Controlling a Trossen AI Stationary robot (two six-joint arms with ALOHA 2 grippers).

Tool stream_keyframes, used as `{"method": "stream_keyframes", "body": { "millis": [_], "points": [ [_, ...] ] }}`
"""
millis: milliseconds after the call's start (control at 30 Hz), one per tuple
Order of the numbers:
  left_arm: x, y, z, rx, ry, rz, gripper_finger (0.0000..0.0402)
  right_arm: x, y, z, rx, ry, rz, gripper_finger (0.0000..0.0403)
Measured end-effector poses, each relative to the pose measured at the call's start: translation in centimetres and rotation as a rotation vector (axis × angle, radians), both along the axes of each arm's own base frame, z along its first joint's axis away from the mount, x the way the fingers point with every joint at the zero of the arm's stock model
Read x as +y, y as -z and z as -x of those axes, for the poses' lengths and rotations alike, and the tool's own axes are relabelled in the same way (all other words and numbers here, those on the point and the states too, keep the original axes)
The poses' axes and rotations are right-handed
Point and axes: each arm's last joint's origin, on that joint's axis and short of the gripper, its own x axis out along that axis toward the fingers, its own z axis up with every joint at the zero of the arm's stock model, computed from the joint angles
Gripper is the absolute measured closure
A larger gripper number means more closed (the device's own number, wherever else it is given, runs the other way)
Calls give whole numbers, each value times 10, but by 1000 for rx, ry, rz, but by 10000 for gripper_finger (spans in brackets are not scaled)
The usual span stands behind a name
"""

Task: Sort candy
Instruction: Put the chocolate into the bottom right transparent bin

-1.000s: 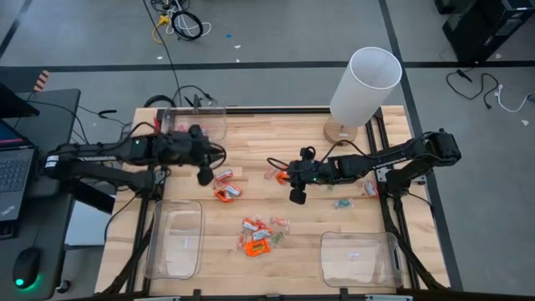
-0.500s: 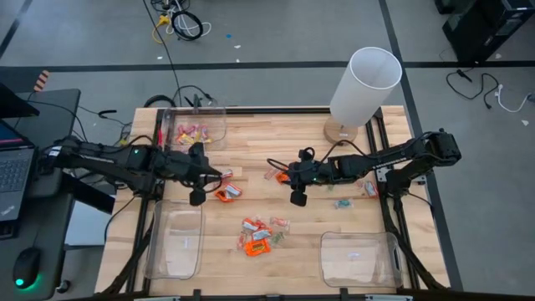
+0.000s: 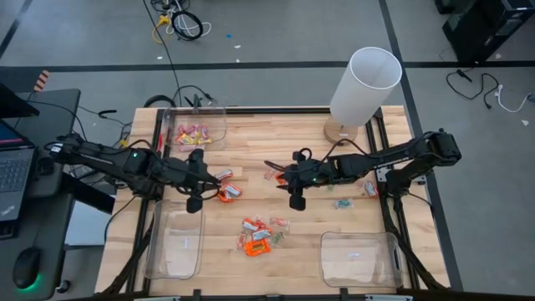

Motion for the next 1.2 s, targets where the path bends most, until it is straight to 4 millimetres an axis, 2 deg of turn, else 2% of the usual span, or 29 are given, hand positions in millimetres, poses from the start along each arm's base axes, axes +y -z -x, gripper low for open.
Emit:
{"method": "stream_keyframes", "body": {
  "millis": [167, 367, 567, 867, 1200],
  "points": [
    [1, 4, 3, 44, -25, 5, 335, 3, -13, -4, -29, -21, 14, 275],
    [4, 9, 8, 104, -143, 19, 335, 6, -25, -7, -31, -42, 34, 275],
    [5, 12, 10, 128, -180, 44, 335, 12, -34, -4, 30, -59, 33, 275],
    [6, 12, 10, 136, -189, 36, 335, 25, -29, 6, 167, -62, -18, 275],
    [7, 12, 10, 125, -227, -5, 335, 24, -17, 22, 368, 34, -77, 275]
  ]
}}
